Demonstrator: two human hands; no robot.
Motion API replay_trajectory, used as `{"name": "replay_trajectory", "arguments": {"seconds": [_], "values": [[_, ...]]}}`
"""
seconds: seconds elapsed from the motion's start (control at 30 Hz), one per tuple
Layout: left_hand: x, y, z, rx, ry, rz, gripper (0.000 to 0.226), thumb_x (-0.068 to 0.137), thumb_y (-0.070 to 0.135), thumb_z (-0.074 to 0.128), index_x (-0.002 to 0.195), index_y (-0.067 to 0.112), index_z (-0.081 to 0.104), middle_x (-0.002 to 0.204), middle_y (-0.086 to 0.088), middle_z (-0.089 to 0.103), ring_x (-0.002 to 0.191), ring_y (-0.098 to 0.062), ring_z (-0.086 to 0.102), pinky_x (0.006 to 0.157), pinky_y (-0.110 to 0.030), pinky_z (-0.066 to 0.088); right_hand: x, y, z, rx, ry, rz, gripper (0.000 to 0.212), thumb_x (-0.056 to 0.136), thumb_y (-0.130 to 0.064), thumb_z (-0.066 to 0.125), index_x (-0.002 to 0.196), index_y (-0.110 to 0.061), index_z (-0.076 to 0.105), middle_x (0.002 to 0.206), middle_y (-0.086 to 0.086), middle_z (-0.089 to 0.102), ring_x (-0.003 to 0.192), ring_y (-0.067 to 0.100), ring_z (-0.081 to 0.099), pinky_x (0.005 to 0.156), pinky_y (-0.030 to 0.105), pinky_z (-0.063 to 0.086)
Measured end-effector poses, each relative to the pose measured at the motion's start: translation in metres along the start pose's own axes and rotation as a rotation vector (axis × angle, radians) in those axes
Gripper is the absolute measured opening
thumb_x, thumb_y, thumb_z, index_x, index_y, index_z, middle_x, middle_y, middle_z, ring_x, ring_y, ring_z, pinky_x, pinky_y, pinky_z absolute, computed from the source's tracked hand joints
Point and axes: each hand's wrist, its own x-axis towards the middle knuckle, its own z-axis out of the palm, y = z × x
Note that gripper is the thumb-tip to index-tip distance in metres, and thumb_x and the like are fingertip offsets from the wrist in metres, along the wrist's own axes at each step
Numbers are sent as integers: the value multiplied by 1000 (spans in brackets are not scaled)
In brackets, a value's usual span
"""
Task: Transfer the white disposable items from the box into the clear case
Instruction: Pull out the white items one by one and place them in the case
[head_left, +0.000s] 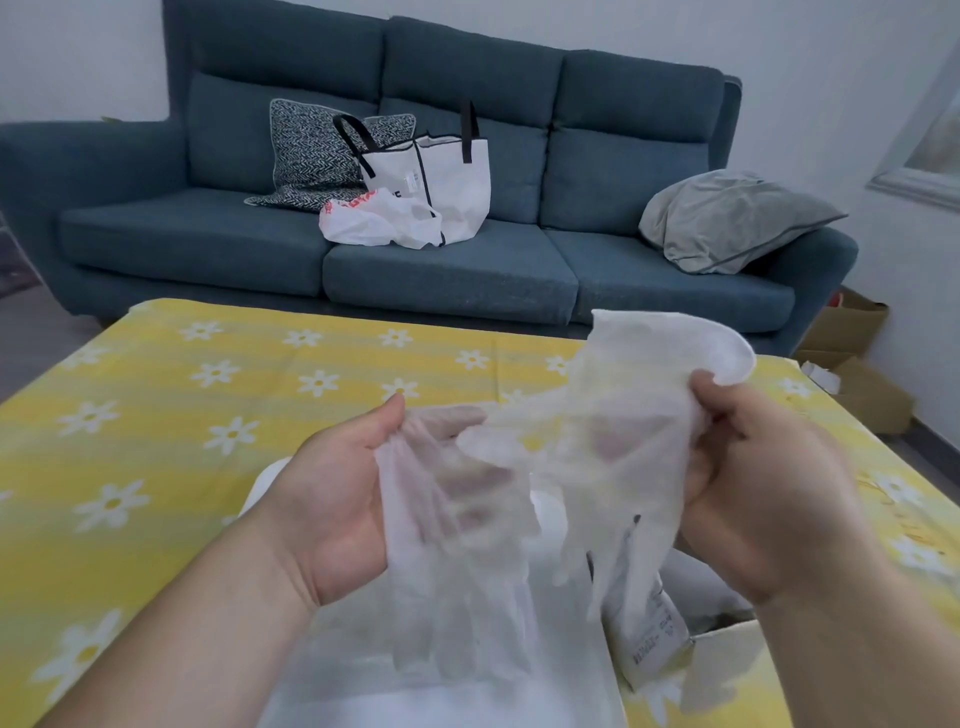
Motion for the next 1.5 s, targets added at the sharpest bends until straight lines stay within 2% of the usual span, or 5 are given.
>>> {"name": "replay_trajectory", "arguments": {"seconds": [0.17, 0.33, 0.87, 1.2, 1.5], "values": [[3, 0, -3, 19, 74, 7, 59, 104, 41, 33, 117, -2, 70, 119, -25, 70, 107, -42, 69, 98, -55, 47, -2, -3, 2, 176, -214, 106, 39, 94, -16, 45, 74, -2, 75, 70, 9, 72, 65, 20, 74, 59, 35, 62], [3, -1, -5, -18, 27, -10, 58, 104, 43, 33, 123, 0, 67, 124, -24, 67, 119, -43, 63, 105, -56, 42, -2, -2, 1, 119, -200, 183, 58, 80, -22, 50, 128, 8, 61, 131, 22, 63, 120, 37, 62, 97, 56, 49], [-4, 24, -22, -375, -250, 64, 67, 101, 47, 27, 141, -2, 51, 144, -33, 48, 130, -50, 50, 98, -74, 34, 1, 0, -3, -208, 69, -50, 52, 90, -10, 51, 39, -16, 51, 44, 3, 35, 41, 21, 36, 47, 32, 39], [-5, 11, 6, -144, -59, 106, 66, 102, 52, 27, 137, 5, 58, 132, -22, 64, 123, -37, 61, 108, -55, 40, -20, 18, 23, -994, -320, -311, 57, 85, -45, 46, 79, 10, 61, 85, 36, 59, 68, 45, 58, 63, 55, 50], [-4, -17, 25, 120, -130, 12, 75, 97, 62, 32, 131, 2, 61, 140, -30, 53, 126, -38, 57, 112, -49, 40, -33, 37, 41, -1268, -533, -455, 44, 89, -48, 35, 87, -14, 63, 80, 3, 59, 72, 16, 53, 70, 47, 49]]}}
